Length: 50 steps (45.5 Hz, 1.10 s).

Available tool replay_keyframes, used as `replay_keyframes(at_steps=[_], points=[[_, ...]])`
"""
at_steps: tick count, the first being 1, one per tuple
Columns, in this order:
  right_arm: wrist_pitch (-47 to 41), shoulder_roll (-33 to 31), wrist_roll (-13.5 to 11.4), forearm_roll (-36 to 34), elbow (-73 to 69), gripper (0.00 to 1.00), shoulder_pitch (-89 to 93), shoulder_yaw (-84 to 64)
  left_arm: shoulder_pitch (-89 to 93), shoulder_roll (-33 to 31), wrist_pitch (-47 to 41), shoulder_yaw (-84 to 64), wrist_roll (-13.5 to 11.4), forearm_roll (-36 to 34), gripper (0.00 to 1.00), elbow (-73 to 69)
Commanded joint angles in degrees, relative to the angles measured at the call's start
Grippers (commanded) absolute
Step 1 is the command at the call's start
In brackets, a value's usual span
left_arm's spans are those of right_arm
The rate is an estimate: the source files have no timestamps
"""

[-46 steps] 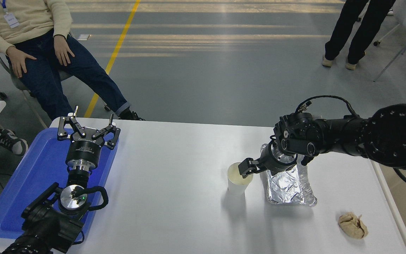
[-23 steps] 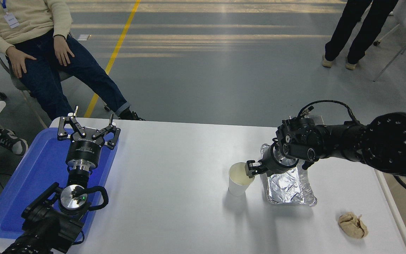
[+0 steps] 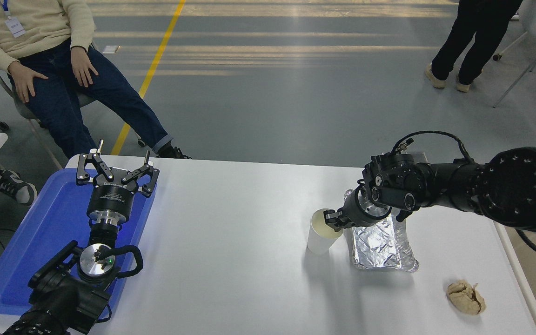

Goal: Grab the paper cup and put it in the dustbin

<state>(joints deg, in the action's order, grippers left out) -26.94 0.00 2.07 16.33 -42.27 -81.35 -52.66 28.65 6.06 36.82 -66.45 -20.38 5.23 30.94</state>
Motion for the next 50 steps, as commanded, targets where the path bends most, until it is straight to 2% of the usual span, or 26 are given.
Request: replay_keyframes(at_steps=[1, 20, 50], points=[[-2.50, 0.00, 0.04, -4.72, -1.84, 0.00, -5.13, 0.02, 0.00, -0.08, 0.00, 0.00, -0.01, -0.04, 1.00, 0.00], [-5.32, 0.00, 0.04, -9.91, -13.62, 0.00, -21.74, -2.80, 0.00, -0.08, 0.00, 0.00, -0.01, -0.05, 1.00, 0.00], [-7.43, -0.53, 0.04, -12.28, -32.25, 0.00, -46.88, -6.48, 0.00, -0.17, 0.00, -0.09, -0.10, 0.04, 1.00, -0.09]])
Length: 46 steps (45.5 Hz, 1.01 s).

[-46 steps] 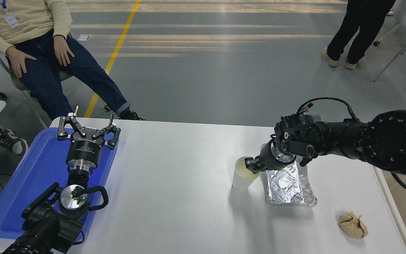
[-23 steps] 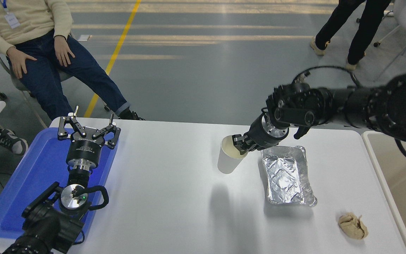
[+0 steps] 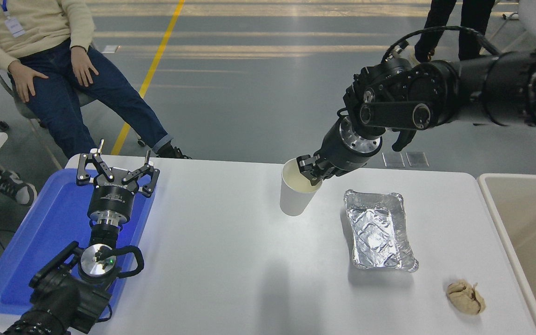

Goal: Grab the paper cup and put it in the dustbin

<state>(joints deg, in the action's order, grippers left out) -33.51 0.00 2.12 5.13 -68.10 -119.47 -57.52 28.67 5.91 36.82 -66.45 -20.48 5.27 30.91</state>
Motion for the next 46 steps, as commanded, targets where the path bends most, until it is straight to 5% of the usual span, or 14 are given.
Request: replay_keyframes(at_steps=[1, 46], points=[[-0.85, -0.62, -0.01, -1.09, -6.95, 0.00, -9.29, -2.07, 0.07, -0.02, 0.00, 0.00, 0.00, 0.00, 1.00, -0.06], [-2.35, -14.94, -0.01, 3.92, -14.34, 0.00, -16.59, -6.82, 0.07, 0.07, 0.00, 0.00, 0.00, 0.00, 1.00, -0.06]])
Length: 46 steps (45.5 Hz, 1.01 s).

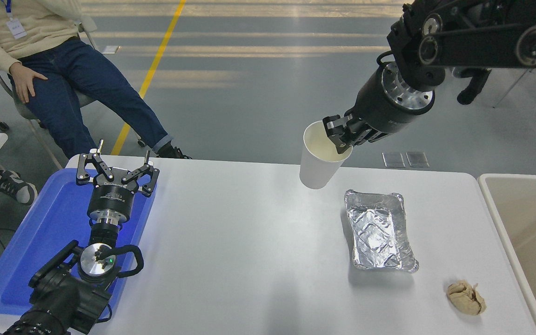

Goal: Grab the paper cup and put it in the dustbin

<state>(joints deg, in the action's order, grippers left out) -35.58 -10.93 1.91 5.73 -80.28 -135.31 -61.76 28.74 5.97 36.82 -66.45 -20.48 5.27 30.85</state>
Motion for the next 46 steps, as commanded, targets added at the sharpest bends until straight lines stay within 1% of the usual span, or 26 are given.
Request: replay_keyframes(at_steps=[1, 7, 10, 15, 19, 23, 31, 42, 46], points=[[-0.28, -4.71, 0.20, 3.67, -2.42, 0.00, -0.74, -2.84, 0.00, 0.01, 0.00, 0.00, 0.00, 0.00, 1.00, 0.00], [-0.37, -9.45, 0.28, 6.31, -2.78, 0.00, -1.01, -4.86, 0.00, 0.01, 0.00, 0.00, 0.00, 0.00, 1.00, 0.09], [-0.55, -11.91, 0.28, 10.08, -2.78, 0.00, -0.92, -5.65, 0.00, 0.01, 0.00, 0.00, 0.00, 0.00, 1.00, 0.00], [-0.55, -17.01, 0.55, 19.31, -2.87, 0.00, -0.57, -7.67, 0.00, 0.01, 0.00, 0.00, 0.00, 0.00, 1.00, 0.00], [-0.90, -21.84, 0.55, 22.13, -2.78, 0.00, 0.05, -8.72, 0.00, 0.01, 0.00, 0.00, 0.00, 0.00, 1.00, 0.00], [-1.34, -25.36, 0.55, 24.59, -2.69, 0.00, 0.14, -11.09, 0.00, 0.01, 0.00, 0.00, 0.00, 0.00, 1.00, 0.00], [-1.43, -33.71, 0.55, 34.87, -1.02, 0.00, 0.40, -13.30, 0.00, 0.01, 0.00, 0.00, 0.00, 0.00, 1.00, 0.00], [-1.43, -42.15, 0.55, 40.59, 4.60, 0.00, 3.65, -12.42, 0.00, 0.01, 0.00, 0.00, 0.00, 0.00, 1.00, 0.00], [-1.43, -43.91, 0.90, 43.31, 7.32, 0.00, 4.79, -12.42, 0.00, 0.01, 0.00, 0.00, 0.00, 0.00, 1.00, 0.00]])
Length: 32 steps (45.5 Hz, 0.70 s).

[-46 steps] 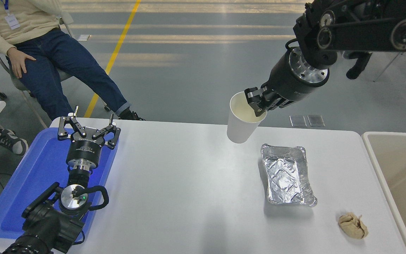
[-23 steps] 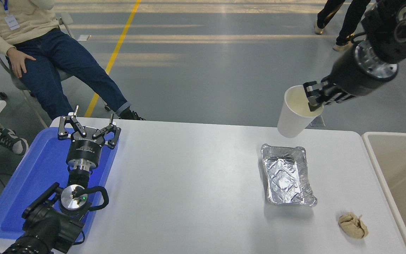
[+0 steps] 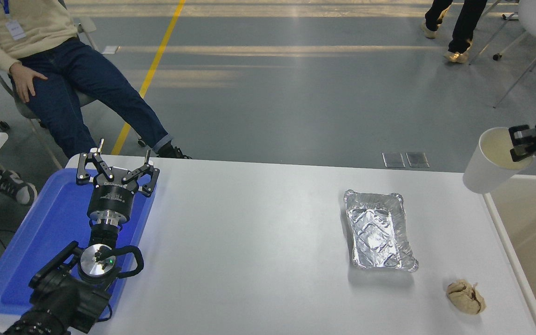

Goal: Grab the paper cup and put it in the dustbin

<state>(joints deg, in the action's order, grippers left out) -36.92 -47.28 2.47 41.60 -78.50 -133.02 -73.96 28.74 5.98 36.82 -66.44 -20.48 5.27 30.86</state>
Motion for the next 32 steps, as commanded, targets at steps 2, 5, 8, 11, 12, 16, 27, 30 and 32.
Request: replay_keyframes(at_steps=[2, 5, 8, 11, 12, 16, 27, 30, 32], points=[[-0.08, -8.00, 0.69, 8.67, 7.21, 0.00, 3.73, -0.13, 0.00, 0.00, 0.00, 0.00, 0.00, 0.00, 1.00, 0.08], [0.01, -8.70, 1.39, 9.38, 9.85, 0.00, 5.40, 0.57, 0.00, 0.00, 0.00, 0.00, 0.00, -0.09, 1.00, 0.08], [0.01, -8.88, 2.18, 9.47, 12.40, 0.00, 7.94, 2.06, 0.00, 0.00, 0.00, 0.00, 0.00, 0.00, 1.00, 0.08], [0.01, -9.15, 3.32, 9.47, 15.56, 0.00, 11.02, 4.08, 0.00, 0.00, 0.00, 0.00, 0.00, -0.09, 1.00, -0.01], [0.01, -9.06, 3.76, 9.47, 17.31, 0.00, 12.68, 5.04, 0.00, 0.00, 0.00, 0.00, 0.00, -0.09, 1.00, 0.08], [0.45, -9.06, 4.47, 9.56, 22.15, 0.00, 17.35, 7.51, 0.00, 0.00, 0.00, 0.00, 0.00, 0.00, 1.00, -0.01], [2.91, -8.71, 6.05, 9.73, 32.97, 0.00, 31.15, 16.65, 0.00, 0.00, 0.00, 0.00, 0.00, 0.00, 1.00, -0.01], [2.91, -9.06, 7.54, 9.73, 33.85, 0.00, 33.17, 18.41, 0.00, 0.00, 0.00, 0.00, 0.00, 0.00, 1.00, -0.01], [3.26, -9.15, 8.25, 9.73, 34.20, 0.00, 34.49, 18.76, 0.00, 0.00, 0.00, 0.00, 0.00, 0.00, 1.00, -0.01]])
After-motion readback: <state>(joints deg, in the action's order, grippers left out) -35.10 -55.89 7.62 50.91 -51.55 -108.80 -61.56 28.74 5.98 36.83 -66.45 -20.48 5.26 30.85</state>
